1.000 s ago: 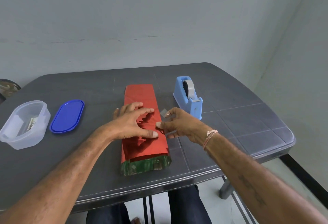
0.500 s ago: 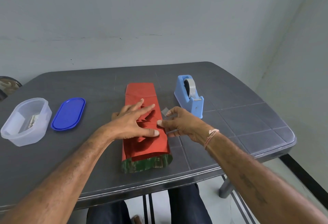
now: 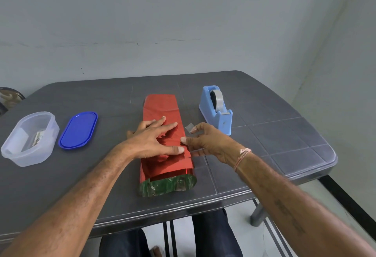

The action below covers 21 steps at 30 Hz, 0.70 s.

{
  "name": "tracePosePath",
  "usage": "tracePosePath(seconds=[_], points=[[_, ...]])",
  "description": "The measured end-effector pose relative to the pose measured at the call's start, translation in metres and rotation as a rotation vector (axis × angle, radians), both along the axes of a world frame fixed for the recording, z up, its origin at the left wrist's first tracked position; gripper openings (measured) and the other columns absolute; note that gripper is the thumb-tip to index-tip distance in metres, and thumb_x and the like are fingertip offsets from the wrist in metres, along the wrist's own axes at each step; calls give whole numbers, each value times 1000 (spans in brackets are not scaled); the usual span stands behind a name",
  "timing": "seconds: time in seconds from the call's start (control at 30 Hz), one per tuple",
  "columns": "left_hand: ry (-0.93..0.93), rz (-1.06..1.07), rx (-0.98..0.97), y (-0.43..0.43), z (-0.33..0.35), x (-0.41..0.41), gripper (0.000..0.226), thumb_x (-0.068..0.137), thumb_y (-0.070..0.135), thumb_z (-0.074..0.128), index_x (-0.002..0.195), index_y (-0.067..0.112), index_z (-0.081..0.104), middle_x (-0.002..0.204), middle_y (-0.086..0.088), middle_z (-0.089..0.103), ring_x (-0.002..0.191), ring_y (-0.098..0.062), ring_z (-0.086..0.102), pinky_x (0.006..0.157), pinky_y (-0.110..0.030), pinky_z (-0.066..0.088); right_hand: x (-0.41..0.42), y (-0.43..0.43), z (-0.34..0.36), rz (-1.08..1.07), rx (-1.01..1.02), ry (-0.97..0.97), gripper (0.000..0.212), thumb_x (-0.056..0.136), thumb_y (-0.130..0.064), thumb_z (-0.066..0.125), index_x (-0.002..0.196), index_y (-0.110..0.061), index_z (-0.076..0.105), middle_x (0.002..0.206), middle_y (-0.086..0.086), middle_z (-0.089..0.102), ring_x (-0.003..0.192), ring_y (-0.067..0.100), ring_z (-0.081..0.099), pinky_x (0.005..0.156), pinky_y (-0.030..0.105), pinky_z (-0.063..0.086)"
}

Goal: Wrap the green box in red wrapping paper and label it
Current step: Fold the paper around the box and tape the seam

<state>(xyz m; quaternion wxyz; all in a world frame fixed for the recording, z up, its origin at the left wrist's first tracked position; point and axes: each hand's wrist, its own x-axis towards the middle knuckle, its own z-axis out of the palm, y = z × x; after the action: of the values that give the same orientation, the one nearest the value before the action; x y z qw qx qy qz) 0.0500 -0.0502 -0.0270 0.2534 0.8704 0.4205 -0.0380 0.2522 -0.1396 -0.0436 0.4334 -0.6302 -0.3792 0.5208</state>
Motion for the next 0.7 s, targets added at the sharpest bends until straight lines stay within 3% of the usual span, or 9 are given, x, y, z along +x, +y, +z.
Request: tracePosePath(seconds=[0.13, 0.37, 0.5, 0.63, 0.7], points=[[-5, 6, 7, -3, -2, 1, 124, 37, 107, 46, 151, 67, 16, 168, 27, -5, 153, -6, -9, 118, -63, 1, 0, -2, -1, -5, 11, 1, 60, 82, -19, 86, 126, -9, 47, 99, 11, 75, 82, 20, 76, 84, 43, 64], [2, 25, 28, -6, -3, 2, 117, 48, 100, 55, 152, 65, 14, 168, 26, -6, 154, -6, -10, 119, -63, 3, 3, -2, 3, 48, -12, -76, 56, 83, -24, 86, 123, -14, 49, 111, 13, 73, 90, 22, 77, 86, 45, 63], [-3, 30, 31, -6, -3, 1, 118, 47, 102, 55, 152, 65, 14, 168, 26, -6, 153, -5, -9, 120, -64, 5, 14, -7, 19, 141, 33, -302, 39, 95, -39, 71, 119, -13, 56, 118, 6, 69, 107, 23, 72, 91, 45, 62], [-14, 19, 31, -4, -5, 1, 130, 34, 109, 47, 152, 65, 15, 168, 25, -5, 153, -5, -9, 119, -65, 5, 26, -14, 43, 352, 75, -475, 30, 103, -44, 55, 105, -15, 63, 100, -16, 68, 108, 13, 64, 96, 41, 59], [-25, 23, 30, -4, -6, 0, 128, 35, 108, 49, 152, 65, 16, 168, 25, -5, 153, -5, -9, 119, -66, 4, 26, -12, 49, 445, 32, -551, 29, 105, -42, 54, 100, -16, 64, 105, -8, 66, 106, 12, 61, 95, 38, 57]])
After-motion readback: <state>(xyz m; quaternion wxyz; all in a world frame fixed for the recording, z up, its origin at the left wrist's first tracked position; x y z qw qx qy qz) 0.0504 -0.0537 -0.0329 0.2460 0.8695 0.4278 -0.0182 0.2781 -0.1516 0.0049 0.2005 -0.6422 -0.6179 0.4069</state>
